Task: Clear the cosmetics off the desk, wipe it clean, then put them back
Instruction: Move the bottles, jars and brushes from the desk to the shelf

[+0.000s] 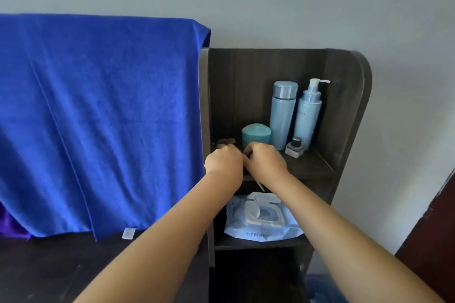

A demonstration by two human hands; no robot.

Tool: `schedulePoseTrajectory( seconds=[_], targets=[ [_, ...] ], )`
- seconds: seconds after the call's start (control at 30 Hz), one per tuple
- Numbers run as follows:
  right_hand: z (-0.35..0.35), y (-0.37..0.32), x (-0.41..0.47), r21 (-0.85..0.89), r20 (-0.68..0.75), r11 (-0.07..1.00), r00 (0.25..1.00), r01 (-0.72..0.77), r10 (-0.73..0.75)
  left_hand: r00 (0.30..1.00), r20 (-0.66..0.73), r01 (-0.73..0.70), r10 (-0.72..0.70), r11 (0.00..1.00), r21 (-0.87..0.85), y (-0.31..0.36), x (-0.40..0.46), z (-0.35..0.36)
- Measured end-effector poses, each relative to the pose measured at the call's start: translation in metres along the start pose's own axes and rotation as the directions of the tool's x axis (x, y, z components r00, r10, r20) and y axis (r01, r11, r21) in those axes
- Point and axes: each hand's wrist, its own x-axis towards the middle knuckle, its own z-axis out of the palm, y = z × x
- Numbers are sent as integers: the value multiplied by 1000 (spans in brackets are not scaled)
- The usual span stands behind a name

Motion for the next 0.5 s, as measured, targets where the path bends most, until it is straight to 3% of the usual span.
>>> schedulePoseTrajectory(
  seconds=[0.07, 0.13, 0.27, 0.33, 0.4, 0.5],
  targets=[
    [-4, 3, -4, 84, -26, 996, 1000, -2, 5, 999, -41, -20, 21, 1000, 18, 1, -8, -3],
    [-13, 6, -14, 196, -69, 981, 997, -13, 27, 983, -168, -66, 68, 998, 14, -4, -22, -4],
    [-33, -1, -46, 321, -240, 943, 971, 85, -6, 859, -502, -217, 99, 959, -183, -45, -62, -3],
    [-38, -16, -66, 388, -308, 906, 951, 168, -44, 874, -485, -227, 38, 913, -338, -76, -73, 14],
    [-31, -34, -85, 468, -316, 858, 947, 210, -59, 925, -379, -142, -35, 891, -430, -110, -78, 37],
    [14, -57, -105, 500, -206, 842, 972, 205, -115, 951, -251, 34, -180, 870, -492, -161, -77, 86]
  ],
)
